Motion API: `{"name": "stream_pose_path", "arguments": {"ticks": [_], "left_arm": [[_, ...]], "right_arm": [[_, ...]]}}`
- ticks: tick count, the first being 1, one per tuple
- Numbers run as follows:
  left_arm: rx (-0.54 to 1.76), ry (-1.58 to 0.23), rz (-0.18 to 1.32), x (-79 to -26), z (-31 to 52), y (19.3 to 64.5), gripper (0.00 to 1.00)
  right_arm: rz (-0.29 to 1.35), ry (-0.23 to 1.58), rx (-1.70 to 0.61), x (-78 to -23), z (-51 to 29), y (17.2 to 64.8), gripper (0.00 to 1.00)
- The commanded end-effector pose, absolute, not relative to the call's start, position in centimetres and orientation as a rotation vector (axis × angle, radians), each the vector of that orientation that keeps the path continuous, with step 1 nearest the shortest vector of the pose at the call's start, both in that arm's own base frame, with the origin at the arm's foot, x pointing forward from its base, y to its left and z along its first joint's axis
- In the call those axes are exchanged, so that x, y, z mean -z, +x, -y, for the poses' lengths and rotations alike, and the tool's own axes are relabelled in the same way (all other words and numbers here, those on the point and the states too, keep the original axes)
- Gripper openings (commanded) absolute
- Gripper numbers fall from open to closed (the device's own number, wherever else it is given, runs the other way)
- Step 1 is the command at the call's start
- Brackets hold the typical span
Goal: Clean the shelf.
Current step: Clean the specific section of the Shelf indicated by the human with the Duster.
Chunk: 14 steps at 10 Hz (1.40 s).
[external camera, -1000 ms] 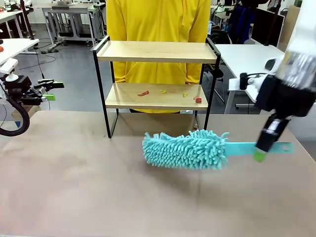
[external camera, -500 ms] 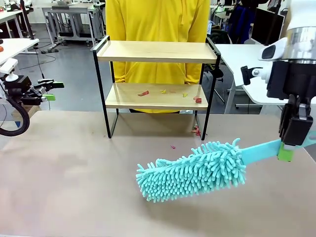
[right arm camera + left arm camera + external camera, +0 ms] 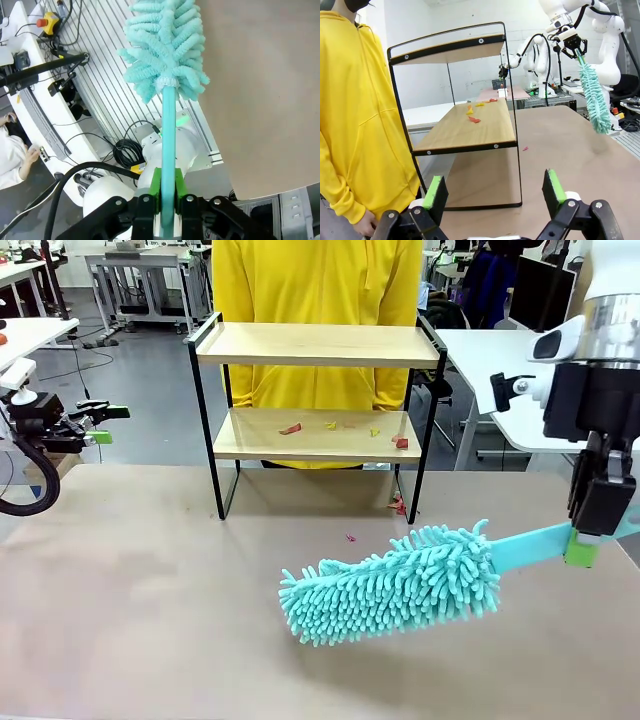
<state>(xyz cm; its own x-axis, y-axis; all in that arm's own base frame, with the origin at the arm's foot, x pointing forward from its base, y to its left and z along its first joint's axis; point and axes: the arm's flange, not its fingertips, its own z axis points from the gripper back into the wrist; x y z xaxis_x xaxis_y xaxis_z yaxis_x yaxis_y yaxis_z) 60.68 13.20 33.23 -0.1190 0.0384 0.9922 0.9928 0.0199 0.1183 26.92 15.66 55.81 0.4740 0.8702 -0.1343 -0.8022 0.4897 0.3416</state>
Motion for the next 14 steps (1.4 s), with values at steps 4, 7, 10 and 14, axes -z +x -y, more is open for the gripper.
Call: {"name": "stream_pose_path", "arguments": {"ticks": [4, 7, 10, 14], "left_arm": [[1.276, -1.168, 1.348, -33.47, -13.14, 60.53, 1.0], [1.276, -1.168, 1.348, -33.47, -13.14, 60.53, 1.0], [1.276, -1.168, 1.348, -33.47, -13.14, 60.53, 1.0], [1.276, -1.168, 1.348, -33.47, -13.14, 60.53, 1.0]], "right_arm": [[-0.29, 0.257, -1.039, -55.49, -15.56, 26.64, 0.13], [-0.29, 0.257, -1.039, -55.49, -15.56, 26.64, 0.13], [-0.29, 0.257, -1.039, -55.49, -15.56, 26.64, 0.13], [-0.29, 0.257, -1.039, -55.49, -15.56, 26.64, 0.13]]}}
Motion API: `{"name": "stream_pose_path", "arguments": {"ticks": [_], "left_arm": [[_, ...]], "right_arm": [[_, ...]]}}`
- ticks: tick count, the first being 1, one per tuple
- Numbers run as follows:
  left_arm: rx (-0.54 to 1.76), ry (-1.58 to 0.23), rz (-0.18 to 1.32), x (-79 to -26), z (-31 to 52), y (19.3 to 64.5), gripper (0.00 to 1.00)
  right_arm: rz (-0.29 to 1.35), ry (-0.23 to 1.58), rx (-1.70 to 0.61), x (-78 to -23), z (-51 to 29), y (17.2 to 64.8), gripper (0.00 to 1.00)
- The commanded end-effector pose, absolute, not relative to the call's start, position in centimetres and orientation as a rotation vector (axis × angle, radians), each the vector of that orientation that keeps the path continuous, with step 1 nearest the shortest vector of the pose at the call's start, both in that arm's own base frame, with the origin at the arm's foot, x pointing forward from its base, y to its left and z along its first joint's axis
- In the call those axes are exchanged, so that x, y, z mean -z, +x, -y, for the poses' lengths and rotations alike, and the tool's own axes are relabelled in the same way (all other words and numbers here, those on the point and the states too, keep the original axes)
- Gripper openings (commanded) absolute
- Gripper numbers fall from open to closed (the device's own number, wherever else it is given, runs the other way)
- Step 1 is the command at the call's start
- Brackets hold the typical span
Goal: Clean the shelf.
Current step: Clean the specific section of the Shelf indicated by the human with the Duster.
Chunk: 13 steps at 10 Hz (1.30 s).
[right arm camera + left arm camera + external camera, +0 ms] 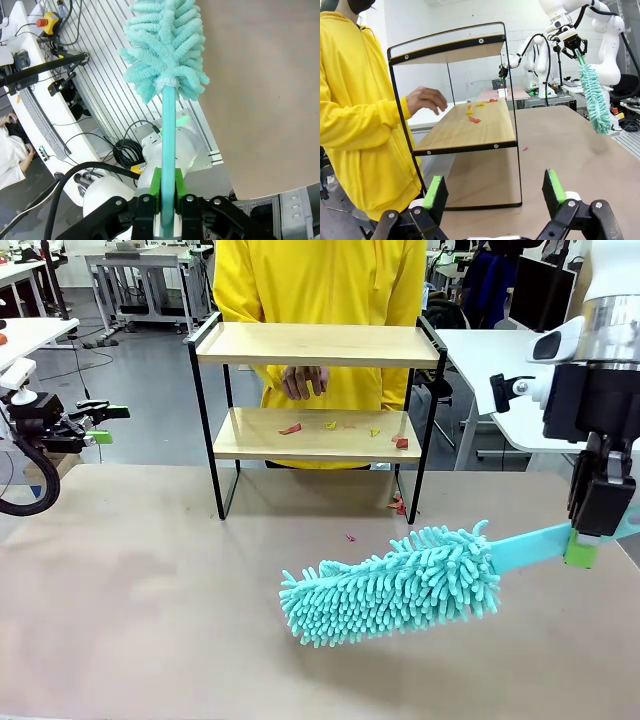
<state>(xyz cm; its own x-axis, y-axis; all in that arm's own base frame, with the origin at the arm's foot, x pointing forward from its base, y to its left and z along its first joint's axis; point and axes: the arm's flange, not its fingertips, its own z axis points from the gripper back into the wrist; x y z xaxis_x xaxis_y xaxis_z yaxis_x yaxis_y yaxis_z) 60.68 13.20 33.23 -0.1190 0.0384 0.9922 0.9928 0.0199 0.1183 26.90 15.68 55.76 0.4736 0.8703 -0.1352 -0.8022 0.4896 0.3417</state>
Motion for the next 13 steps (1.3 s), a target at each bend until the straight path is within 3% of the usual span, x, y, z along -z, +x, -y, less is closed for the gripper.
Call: {"name": "stream_pose_path", "arguments": {"ticks": [1, 13], "left_arm": [[1.276, -1.168, 1.348, -33.47, -13.14, 60.53, 1.0], [1.276, -1.168, 1.348, -33.47, -13.14, 60.53, 1.0]], "right_arm": [[-0.29, 0.257, -1.039, -55.49, -15.56, 26.64, 0.13], [-0.29, 0.257, -1.039, -55.49, -15.56, 26.64, 0.13]]}}
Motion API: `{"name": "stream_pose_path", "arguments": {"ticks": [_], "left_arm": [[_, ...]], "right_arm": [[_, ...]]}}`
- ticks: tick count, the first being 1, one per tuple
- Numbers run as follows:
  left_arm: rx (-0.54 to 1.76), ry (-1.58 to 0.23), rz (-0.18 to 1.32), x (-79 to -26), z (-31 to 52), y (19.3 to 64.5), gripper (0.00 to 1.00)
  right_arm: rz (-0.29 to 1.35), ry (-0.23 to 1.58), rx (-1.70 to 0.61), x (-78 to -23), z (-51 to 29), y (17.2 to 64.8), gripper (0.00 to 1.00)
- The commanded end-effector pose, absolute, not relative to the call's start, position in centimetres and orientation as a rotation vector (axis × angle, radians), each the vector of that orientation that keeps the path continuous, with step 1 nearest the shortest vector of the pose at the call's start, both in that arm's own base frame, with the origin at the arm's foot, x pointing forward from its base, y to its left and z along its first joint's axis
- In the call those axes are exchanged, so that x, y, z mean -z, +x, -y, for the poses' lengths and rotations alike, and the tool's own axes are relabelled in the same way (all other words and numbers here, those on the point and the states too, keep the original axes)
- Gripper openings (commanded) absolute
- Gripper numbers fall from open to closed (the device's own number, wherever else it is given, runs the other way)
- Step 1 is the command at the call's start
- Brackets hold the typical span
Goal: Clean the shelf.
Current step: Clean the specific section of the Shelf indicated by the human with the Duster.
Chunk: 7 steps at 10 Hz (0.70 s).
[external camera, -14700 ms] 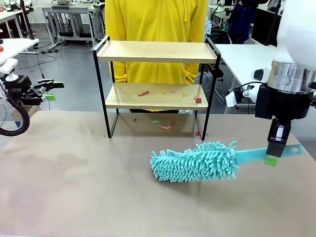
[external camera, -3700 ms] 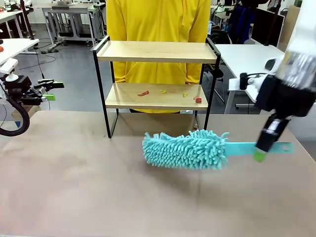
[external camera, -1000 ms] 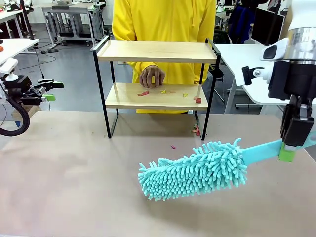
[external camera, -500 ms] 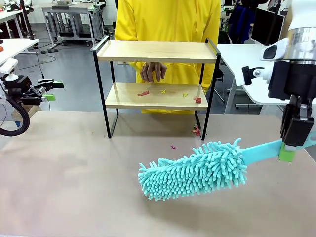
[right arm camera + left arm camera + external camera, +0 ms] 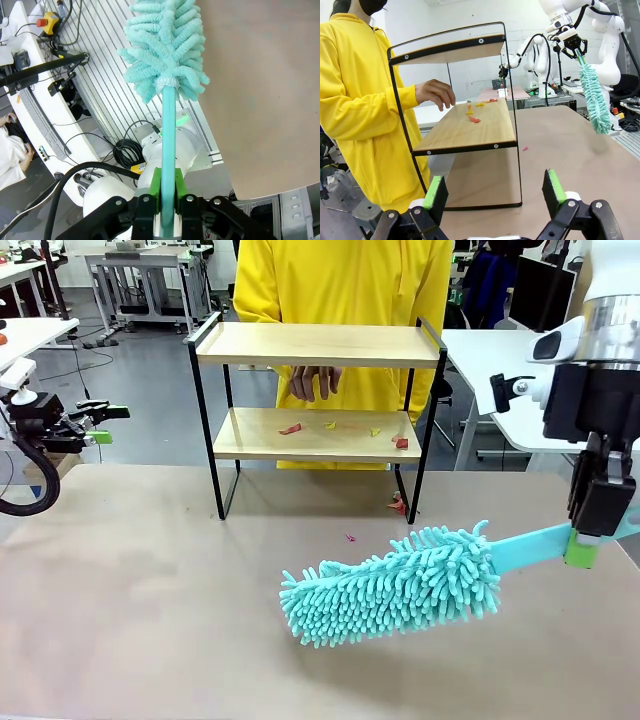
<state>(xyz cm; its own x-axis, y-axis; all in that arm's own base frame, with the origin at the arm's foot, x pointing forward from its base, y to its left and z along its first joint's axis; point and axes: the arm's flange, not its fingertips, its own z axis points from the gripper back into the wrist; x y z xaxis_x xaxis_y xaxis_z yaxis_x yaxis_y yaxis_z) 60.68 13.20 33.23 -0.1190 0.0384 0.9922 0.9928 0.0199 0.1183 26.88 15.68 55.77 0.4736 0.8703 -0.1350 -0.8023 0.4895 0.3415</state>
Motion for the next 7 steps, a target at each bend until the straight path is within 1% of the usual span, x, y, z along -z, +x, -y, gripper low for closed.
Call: {"name": "stream_pose_path", "arguments": {"ticks": [1, 7], "left_arm": [[1.276, -1.168, 1.348, -33.47, -13.14, 60.53, 1.0], [1.276, -1.168, 1.348, -33.47, -13.14, 60.53, 1.0]], "right_arm": [[-0.29, 0.257, -1.039, -55.49, -15.56, 26.64, 0.13], [-0.29, 0.257, -1.039, -55.49, -15.56, 26.64, 0.13]]}}
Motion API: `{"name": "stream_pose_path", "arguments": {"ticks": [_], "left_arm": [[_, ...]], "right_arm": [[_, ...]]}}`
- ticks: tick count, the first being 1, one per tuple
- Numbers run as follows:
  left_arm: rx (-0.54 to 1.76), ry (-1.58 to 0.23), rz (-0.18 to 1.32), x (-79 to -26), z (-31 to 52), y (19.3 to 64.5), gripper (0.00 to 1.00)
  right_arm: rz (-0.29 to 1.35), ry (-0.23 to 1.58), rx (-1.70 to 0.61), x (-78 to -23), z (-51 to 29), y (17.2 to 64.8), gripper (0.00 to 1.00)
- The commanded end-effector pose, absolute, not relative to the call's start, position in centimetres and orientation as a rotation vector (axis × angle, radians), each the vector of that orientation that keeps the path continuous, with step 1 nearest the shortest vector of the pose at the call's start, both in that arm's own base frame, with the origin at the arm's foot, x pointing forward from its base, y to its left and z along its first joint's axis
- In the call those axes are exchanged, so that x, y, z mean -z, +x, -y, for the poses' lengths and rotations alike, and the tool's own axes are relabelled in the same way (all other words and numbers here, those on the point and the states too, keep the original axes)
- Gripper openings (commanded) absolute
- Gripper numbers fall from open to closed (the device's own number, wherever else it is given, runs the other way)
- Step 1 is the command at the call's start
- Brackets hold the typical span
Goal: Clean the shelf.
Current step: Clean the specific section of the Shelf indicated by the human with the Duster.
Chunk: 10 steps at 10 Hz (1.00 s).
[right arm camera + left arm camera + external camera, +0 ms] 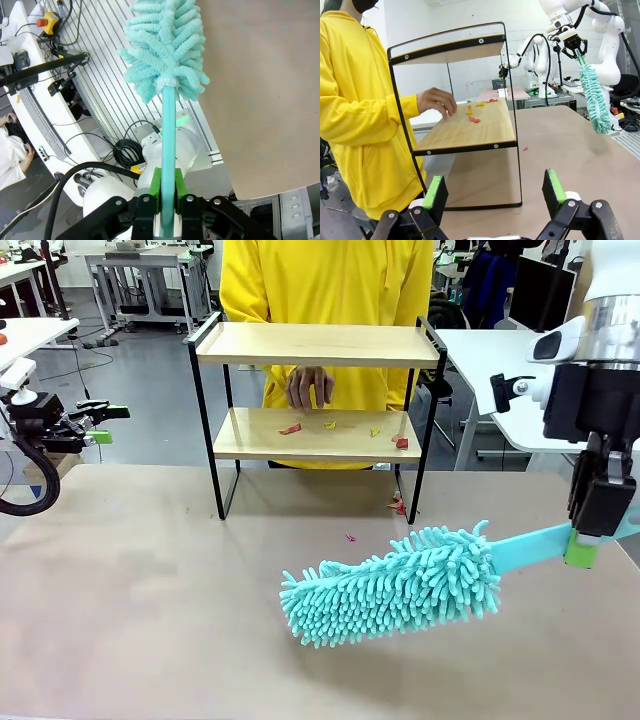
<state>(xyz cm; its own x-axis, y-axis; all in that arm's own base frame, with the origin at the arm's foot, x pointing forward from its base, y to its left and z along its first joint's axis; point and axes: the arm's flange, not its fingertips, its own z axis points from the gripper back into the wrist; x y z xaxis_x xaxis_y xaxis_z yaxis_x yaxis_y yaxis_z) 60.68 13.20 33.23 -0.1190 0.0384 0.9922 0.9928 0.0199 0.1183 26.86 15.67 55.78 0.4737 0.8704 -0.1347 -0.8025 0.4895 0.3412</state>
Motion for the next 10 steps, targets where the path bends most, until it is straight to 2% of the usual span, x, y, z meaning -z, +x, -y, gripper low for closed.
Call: {"name": "stream_pose_path", "arguments": {"ticks": [1, 7, 8, 10], "left_arm": [[1.276, -1.168, 1.348, -33.5, -13.1, 60.5, 1.0], [1.276, -1.168, 1.348, -33.5, -13.1, 60.5, 1.0], [1.276, -1.168, 1.348, -33.5, -13.1, 60.5, 1.0], [1.276, -1.168, 1.348, -33.5, -13.1, 60.5, 1.0]], "right_arm": [[-0.29, 0.257, -1.039, -55.5, -15.6, 26.6, 0.13], [-0.308, 0.244, -1.036, -55.8, -15.7, 26.9, 0.13], [-0.263, 0.251, -1.058, -57.0, -17.0, 25.9, 0.13], [-0.144, 0.32, -0.964, -60.5, -20.4, 24.7, 0.13]]}}
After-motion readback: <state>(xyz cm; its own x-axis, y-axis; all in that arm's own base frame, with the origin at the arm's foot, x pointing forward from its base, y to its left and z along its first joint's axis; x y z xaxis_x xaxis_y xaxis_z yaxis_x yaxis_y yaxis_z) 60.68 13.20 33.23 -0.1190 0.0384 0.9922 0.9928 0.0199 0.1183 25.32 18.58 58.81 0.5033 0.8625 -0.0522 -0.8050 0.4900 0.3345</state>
